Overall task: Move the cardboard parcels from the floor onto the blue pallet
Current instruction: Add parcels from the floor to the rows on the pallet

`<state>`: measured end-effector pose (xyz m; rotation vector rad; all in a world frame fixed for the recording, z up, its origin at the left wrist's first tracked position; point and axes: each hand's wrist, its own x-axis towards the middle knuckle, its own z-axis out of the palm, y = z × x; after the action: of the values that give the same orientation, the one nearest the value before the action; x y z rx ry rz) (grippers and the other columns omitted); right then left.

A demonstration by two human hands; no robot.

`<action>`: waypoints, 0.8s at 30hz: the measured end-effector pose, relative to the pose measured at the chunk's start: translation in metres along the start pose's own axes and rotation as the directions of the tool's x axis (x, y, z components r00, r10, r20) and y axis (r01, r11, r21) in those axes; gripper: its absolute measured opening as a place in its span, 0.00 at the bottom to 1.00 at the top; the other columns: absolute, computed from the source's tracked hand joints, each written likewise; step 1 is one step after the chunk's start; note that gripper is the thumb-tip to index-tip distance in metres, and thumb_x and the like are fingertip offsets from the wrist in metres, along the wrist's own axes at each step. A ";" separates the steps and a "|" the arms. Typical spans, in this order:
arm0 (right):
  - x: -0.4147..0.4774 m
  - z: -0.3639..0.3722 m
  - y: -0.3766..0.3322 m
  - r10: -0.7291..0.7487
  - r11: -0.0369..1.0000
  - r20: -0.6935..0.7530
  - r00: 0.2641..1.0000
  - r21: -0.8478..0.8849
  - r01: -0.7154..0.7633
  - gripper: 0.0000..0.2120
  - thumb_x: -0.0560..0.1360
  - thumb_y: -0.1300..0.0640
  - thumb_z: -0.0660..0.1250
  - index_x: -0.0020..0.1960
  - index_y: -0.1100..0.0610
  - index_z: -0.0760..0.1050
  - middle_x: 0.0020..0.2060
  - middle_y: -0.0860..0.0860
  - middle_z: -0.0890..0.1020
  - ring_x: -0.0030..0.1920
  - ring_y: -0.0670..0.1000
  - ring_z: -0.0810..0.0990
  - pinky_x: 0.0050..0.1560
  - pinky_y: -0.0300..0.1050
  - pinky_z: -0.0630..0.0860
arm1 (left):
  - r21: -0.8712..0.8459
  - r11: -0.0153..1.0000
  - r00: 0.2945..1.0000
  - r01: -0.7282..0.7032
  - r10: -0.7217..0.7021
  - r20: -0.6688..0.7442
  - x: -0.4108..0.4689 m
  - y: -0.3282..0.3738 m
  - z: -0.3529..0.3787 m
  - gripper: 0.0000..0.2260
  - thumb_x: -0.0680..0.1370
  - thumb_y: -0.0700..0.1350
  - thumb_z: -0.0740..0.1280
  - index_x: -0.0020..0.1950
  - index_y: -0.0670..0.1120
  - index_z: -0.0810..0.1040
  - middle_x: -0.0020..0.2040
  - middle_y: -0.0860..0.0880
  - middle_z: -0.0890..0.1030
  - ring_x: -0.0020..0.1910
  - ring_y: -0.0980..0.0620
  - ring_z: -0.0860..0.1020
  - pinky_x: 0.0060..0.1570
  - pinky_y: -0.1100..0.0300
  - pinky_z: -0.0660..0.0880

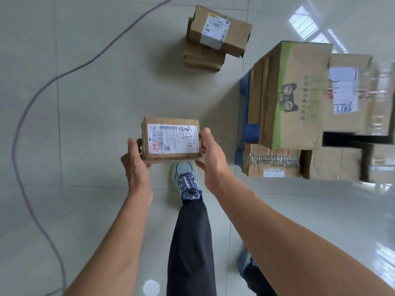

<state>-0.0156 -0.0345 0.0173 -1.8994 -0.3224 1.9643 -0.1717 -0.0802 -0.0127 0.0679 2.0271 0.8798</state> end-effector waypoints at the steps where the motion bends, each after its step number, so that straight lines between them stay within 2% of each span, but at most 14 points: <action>1: -0.018 -0.014 0.005 -0.015 0.999 -0.001 1.000 -0.039 0.015 0.25 0.81 0.34 0.53 0.58 0.48 0.82 0.62 0.51 0.83 0.62 0.51 0.80 0.73 0.61 0.69 | -0.012 1.000 1.000 0.016 -0.015 0.012 -0.023 -0.009 -0.002 0.26 0.83 0.66 0.56 0.69 0.47 0.74 0.65 0.49 0.78 0.56 0.60 0.81 0.65 0.53 0.76; 3: -0.049 -0.048 0.018 -0.066 0.996 -0.006 0.998 -0.059 0.065 0.24 0.80 0.35 0.53 0.61 0.47 0.79 0.60 0.51 0.83 0.62 0.50 0.79 0.71 0.56 0.69 | -0.012 0.999 0.997 0.044 -0.043 0.066 -0.069 -0.030 -0.001 0.26 0.84 0.66 0.54 0.69 0.50 0.75 0.64 0.50 0.81 0.58 0.57 0.81 0.67 0.50 0.75; 5: -0.073 -0.087 0.034 -0.107 0.992 -0.022 0.994 -0.066 0.105 0.18 0.83 0.39 0.54 0.65 0.44 0.76 0.60 0.48 0.83 0.64 0.49 0.78 0.71 0.54 0.69 | -0.009 0.998 0.990 0.059 -0.058 0.128 -0.113 -0.053 0.007 0.22 0.84 0.65 0.53 0.65 0.55 0.79 0.57 0.54 0.86 0.53 0.59 0.84 0.62 0.54 0.76; 7: -0.092 -0.129 0.049 -0.141 0.987 -0.032 0.989 -0.082 0.138 0.14 0.85 0.41 0.54 0.64 0.40 0.76 0.61 0.48 0.83 0.65 0.49 0.78 0.71 0.54 0.70 | -0.017 0.997 0.983 0.071 -0.067 0.173 -0.149 -0.079 0.020 0.20 0.84 0.65 0.53 0.61 0.58 0.82 0.53 0.57 0.87 0.51 0.62 0.84 0.61 0.56 0.77; 9: -0.105 -0.171 0.062 -0.165 0.982 -0.044 0.985 -0.102 0.160 0.14 0.86 0.43 0.53 0.63 0.40 0.76 0.59 0.49 0.83 0.63 0.49 0.79 0.68 0.52 0.73 | -0.008 0.997 0.968 0.076 -0.072 0.242 -0.176 -0.102 0.035 0.21 0.84 0.65 0.52 0.61 0.59 0.81 0.55 0.58 0.87 0.54 0.63 0.83 0.64 0.55 0.75; 11: -0.109 -0.210 0.074 -0.183 0.978 -0.082 0.980 -0.118 0.173 0.16 0.87 0.45 0.53 0.67 0.46 0.75 0.60 0.51 0.83 0.62 0.51 0.80 0.68 0.54 0.75 | 0.023 0.995 0.944 0.094 -0.097 0.316 -0.195 -0.120 0.055 0.21 0.84 0.65 0.52 0.62 0.60 0.80 0.59 0.57 0.85 0.59 0.61 0.81 0.68 0.53 0.73; 14: -0.102 -0.254 0.082 -0.198 0.974 -0.167 0.966 -0.142 0.175 0.17 0.86 0.46 0.55 0.67 0.54 0.73 0.57 0.52 0.82 0.60 0.51 0.80 0.68 0.58 0.75 | 0.080 0.993 0.906 0.084 -0.110 0.410 -0.207 -0.134 0.090 0.25 0.84 0.67 0.51 0.70 0.56 0.76 0.68 0.55 0.79 0.63 0.59 0.77 0.71 0.50 0.69; 15: -0.097 -0.265 0.083 -0.199 0.975 -0.194 0.961 -0.142 0.173 0.17 0.86 0.47 0.55 0.67 0.54 0.74 0.57 0.51 0.82 0.59 0.50 0.80 0.68 0.57 0.76 | 0.100 0.992 0.892 0.073 -0.110 0.439 -0.207 -0.136 0.102 0.27 0.83 0.68 0.51 0.71 0.54 0.75 0.69 0.55 0.77 0.63 0.58 0.76 0.72 0.49 0.68; 18: -0.075 -0.287 0.081 -0.163 0.984 -0.259 0.952 -0.111 0.138 0.15 0.83 0.48 0.58 0.62 0.51 0.78 0.56 0.50 0.84 0.56 0.49 0.81 0.68 0.55 0.77 | 0.155 0.986 0.854 0.056 -0.128 0.505 -0.199 -0.140 0.133 0.24 0.84 0.67 0.50 0.65 0.54 0.75 0.63 0.55 0.78 0.61 0.57 0.75 0.74 0.45 0.66; 19: -0.068 -0.291 0.079 -0.159 0.985 -0.268 0.950 -0.106 0.135 0.13 0.82 0.48 0.58 0.60 0.50 0.78 0.55 0.49 0.84 0.56 0.49 0.81 0.67 0.55 0.77 | 0.170 0.985 0.842 0.042 -0.126 0.524 -0.195 -0.140 0.140 0.26 0.84 0.67 0.49 0.65 0.52 0.76 0.64 0.55 0.79 0.63 0.56 0.74 0.76 0.44 0.64; 20: -0.061 -0.295 0.079 -0.159 0.985 -0.274 0.949 -0.104 0.135 0.12 0.81 0.47 0.58 0.58 0.49 0.78 0.56 0.49 0.84 0.57 0.49 0.81 0.67 0.55 0.77 | 0.190 0.981 0.832 0.023 -0.125 0.541 -0.190 -0.139 0.146 0.29 0.84 0.67 0.48 0.70 0.51 0.77 0.67 0.55 0.78 0.67 0.56 0.73 0.77 0.43 0.62; 22: -0.049 -0.301 0.078 -0.163 0.985 -0.280 0.946 -0.107 0.138 0.13 0.81 0.47 0.58 0.58 0.49 0.77 0.58 0.50 0.84 0.61 0.50 0.81 0.67 0.55 0.77 | 0.222 0.975 0.818 -0.033 -0.101 0.566 -0.181 -0.138 0.154 0.31 0.83 0.68 0.46 0.73 0.53 0.76 0.68 0.59 0.79 0.68 0.61 0.73 0.77 0.43 0.60; 24: -0.041 -0.302 0.076 -0.164 0.983 -0.267 0.950 -0.121 0.136 0.16 0.80 0.48 0.57 0.61 0.51 0.78 0.60 0.49 0.83 0.62 0.50 0.80 0.67 0.53 0.77 | 0.232 0.970 0.805 -0.075 -0.078 0.589 -0.173 -0.136 0.157 0.31 0.84 0.68 0.45 0.72 0.54 0.77 0.64 0.64 0.80 0.61 0.69 0.76 0.77 0.44 0.59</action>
<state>0.2763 -0.1508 0.0053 -2.1124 -0.4779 1.5875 0.0874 -0.1568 -0.0259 0.4307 1.5185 0.5067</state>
